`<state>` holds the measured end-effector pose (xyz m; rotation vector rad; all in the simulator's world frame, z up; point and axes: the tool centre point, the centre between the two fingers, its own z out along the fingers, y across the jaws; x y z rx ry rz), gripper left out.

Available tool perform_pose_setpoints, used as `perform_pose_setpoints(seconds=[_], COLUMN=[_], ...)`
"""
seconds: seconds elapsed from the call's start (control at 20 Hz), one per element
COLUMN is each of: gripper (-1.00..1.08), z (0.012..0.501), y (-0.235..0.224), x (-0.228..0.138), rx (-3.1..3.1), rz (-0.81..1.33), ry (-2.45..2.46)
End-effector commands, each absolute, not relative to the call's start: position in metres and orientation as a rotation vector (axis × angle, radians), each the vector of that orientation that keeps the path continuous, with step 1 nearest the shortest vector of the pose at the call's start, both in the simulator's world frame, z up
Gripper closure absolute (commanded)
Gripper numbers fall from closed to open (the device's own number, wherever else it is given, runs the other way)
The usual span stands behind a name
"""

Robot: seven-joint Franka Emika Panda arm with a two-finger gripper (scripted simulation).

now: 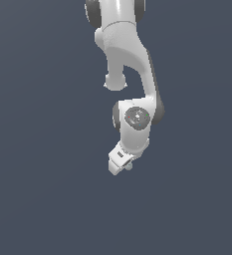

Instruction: Pick up the object and move it to a goal position.

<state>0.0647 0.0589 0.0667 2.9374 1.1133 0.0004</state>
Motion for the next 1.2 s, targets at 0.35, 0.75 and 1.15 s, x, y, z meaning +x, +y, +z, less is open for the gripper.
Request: perform_pose_setpoints(seconds=[0.35, 0.75, 1.15], gripper=[-0.92, 1.08, 1.08], z=[0.025, 0.021, 0.021], y=[0.059, 0.059, 0.059], x=[0.064, 0.065, 0.065], rx=[2.935, 2.935, 2.935], rz=[0.0, 0.0, 0.0], ry=[1.121, 1.121, 1.121])
